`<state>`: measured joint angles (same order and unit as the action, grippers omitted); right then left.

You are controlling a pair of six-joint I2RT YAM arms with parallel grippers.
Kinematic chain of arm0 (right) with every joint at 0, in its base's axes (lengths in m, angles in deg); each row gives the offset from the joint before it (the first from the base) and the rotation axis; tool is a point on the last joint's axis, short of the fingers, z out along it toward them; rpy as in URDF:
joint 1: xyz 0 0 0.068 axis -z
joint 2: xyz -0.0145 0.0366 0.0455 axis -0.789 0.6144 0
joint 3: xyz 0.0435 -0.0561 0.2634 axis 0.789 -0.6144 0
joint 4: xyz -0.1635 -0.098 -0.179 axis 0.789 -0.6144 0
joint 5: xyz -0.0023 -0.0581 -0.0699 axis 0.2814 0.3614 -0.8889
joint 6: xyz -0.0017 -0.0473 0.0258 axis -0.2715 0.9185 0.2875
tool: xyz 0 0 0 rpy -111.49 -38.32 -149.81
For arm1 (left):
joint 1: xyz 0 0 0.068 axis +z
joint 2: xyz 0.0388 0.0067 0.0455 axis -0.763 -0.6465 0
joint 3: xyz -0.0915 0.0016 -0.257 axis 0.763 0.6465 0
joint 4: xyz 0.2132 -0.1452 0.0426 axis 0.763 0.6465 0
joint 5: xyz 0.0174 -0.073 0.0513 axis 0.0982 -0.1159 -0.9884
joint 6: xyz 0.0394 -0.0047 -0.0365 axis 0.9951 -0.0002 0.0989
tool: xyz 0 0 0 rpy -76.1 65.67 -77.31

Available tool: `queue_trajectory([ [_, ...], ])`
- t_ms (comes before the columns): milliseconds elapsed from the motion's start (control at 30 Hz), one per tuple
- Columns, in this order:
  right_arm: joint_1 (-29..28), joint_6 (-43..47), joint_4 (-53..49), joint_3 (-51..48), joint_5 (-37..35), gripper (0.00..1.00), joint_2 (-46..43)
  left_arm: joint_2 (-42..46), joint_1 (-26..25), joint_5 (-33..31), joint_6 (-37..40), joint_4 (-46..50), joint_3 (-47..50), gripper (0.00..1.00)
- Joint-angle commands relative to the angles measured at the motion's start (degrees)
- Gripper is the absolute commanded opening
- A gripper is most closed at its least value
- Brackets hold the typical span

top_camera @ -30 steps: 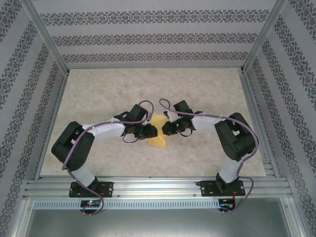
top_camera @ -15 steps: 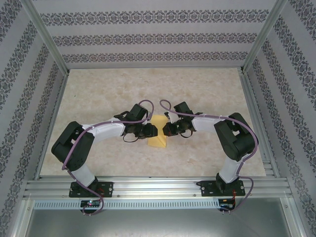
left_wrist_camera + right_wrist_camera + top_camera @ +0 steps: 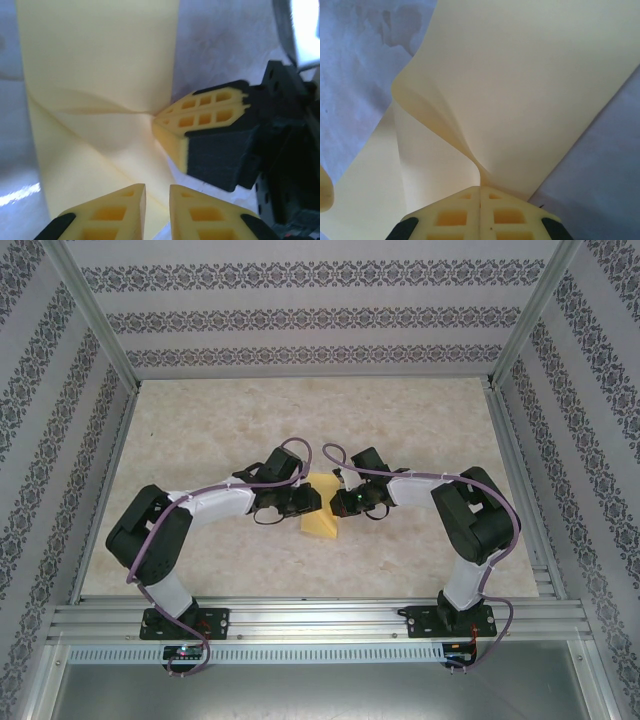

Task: Fold a paper plane with a square sheet of paper (pick it up from the middle)

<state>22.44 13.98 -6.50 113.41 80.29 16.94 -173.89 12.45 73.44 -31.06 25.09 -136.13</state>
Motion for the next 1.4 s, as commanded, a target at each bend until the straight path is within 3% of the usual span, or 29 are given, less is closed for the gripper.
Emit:
queue_trajectory([
  [0, -0.8, -0.1, 0.7, -0.2, -1.8, 0.05, 1.1, -1.7, -0.8, -0.8, -3.9, -4.4, -1.7, 0.19],
  [567, -1.0, 0.1, 0.9, -0.2, -1.4, 0.06, 1.7, -8.2, -0.8, 1.8, -11.4, -17.4, 1.0, 0.19],
  [900, -1.3, -0.1, 1.1, 0.0, -1.1, 0.07, 1.6, -8.4, -0.8, -1.9, -8.7, -9.2, 1.6, 0.18],
  [1367, -1.6, -0.2, 1.0, 0.0, -1.7, 0.08, 2.0, -9.5, -0.8, -3.0, -6.9, -7.4, 2.3, 0.18],
])
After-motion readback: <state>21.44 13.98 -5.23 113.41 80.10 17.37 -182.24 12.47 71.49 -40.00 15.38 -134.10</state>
